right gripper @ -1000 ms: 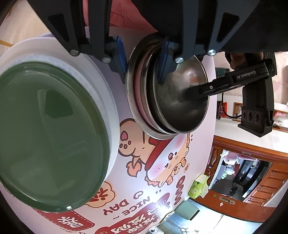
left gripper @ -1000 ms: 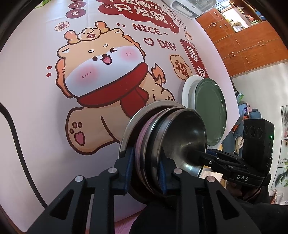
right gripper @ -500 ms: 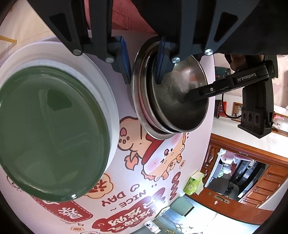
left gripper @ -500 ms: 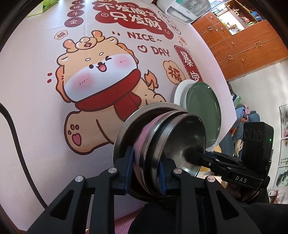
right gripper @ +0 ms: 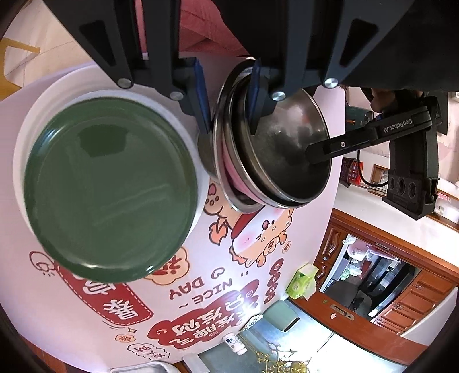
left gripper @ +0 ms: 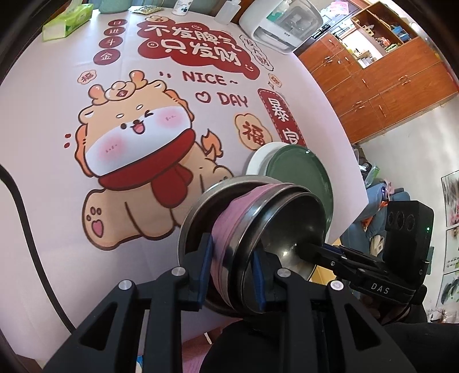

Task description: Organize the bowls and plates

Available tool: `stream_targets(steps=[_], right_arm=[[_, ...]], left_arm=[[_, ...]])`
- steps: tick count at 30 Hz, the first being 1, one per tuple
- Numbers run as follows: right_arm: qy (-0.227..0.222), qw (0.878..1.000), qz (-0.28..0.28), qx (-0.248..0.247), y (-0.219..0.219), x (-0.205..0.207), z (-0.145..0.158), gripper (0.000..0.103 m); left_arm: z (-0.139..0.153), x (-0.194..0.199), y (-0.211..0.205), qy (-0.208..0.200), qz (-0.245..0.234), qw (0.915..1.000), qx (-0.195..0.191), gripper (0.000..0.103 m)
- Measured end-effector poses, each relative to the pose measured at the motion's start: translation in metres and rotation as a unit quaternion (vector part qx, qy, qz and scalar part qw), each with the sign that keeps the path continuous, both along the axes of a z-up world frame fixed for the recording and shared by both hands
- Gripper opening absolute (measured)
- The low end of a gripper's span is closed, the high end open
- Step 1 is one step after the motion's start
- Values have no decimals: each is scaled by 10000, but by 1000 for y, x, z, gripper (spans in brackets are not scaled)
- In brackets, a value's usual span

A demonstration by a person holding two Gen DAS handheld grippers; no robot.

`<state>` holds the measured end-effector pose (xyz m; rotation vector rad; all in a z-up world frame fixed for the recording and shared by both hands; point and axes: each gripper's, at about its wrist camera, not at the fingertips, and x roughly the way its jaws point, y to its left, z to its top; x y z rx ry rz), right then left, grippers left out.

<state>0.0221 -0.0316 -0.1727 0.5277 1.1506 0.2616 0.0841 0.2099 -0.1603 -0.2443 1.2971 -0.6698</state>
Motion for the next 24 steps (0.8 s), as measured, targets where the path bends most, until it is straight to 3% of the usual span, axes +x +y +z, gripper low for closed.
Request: stream_targets(steps=[11,24], right_arm=[[-237,9994,177,-163,-44,8,20,24],[-214,9995,124,-173,-104,20,24,16]], left_arm=[[23,-1,-38,-336,204,9990,-205,24],[22,6,-94,-245,312,9988,-286,24]])
